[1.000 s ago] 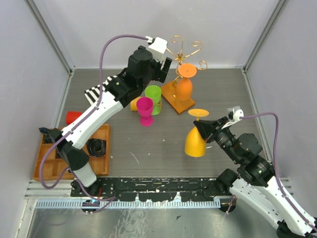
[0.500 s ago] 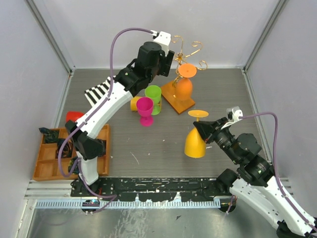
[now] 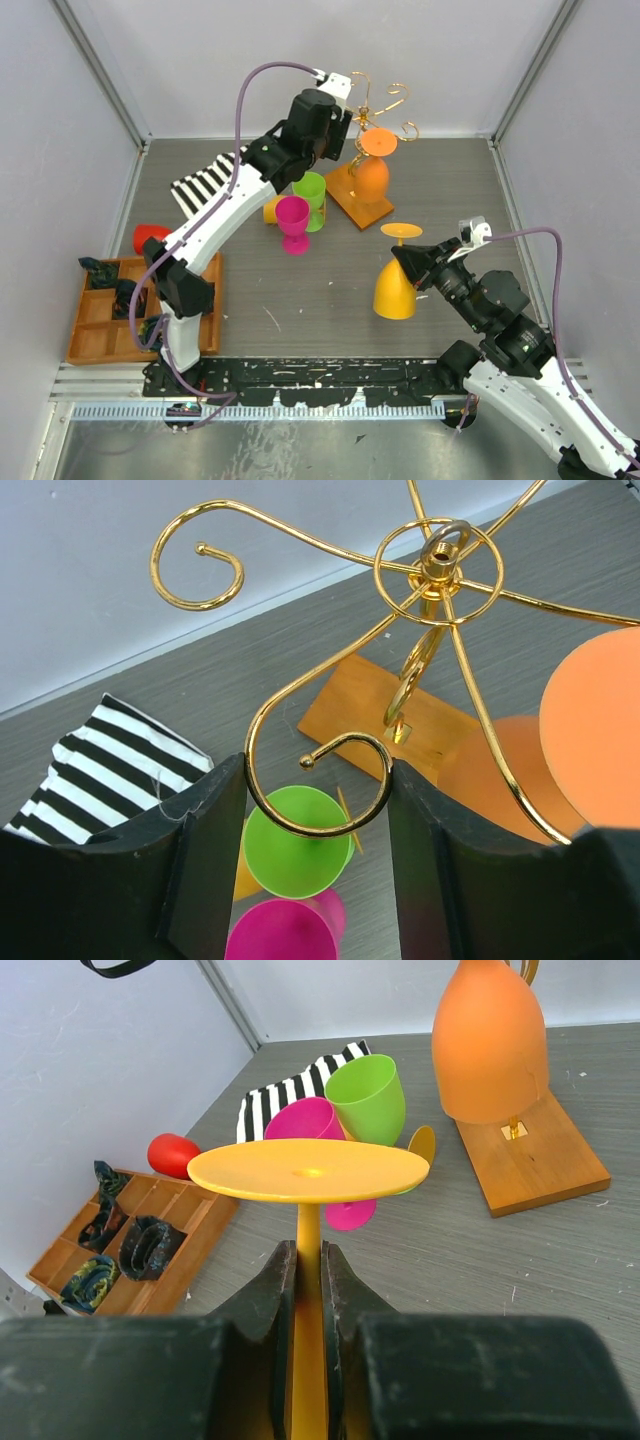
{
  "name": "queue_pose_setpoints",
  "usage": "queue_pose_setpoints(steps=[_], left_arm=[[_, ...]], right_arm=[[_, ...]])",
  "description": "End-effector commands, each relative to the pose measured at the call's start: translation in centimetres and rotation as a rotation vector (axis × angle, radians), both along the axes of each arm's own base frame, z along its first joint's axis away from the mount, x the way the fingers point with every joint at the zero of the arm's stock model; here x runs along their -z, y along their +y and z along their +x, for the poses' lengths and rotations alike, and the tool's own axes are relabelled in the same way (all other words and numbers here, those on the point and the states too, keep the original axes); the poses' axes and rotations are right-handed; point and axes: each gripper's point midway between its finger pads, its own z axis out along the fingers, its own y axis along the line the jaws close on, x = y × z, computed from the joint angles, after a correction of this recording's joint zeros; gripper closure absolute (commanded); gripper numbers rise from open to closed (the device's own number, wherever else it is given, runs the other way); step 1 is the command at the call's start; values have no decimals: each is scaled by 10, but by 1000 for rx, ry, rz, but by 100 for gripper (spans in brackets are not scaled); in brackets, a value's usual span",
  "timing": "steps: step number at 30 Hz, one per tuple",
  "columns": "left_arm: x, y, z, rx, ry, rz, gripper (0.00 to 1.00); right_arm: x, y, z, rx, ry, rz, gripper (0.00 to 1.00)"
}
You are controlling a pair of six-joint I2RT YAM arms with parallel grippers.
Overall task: Place the wine glass upside down on the wine glass rack
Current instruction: Adjust the wine rack at the center of the board.
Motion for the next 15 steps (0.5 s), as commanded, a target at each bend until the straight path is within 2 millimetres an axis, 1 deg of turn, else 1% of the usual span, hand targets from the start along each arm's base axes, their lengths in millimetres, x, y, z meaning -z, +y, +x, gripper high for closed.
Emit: queue_pose_setpoints(steps=[1,6,9,11,13,15], left_arm=[[-1,0,4,-6,-4,21,49],[-2,5,7,-4,-7,33,51],[-1,8,9,19,5,33,56],[0,10,10,48,13,27,57],[-2,13,10,70,12,26,62],[-4,15,11,95,3,30,64]], right_arm=[[-14,-2,0,11,-39,44,99],[-15,-3,0,14,-41,43,99],[-15,0,1,6,-38,39,99],[-15,1,1,1,-37,35,99],[-15,2,1,-3,-36,34,99],[-14,2,1,-1,-34,35,99]])
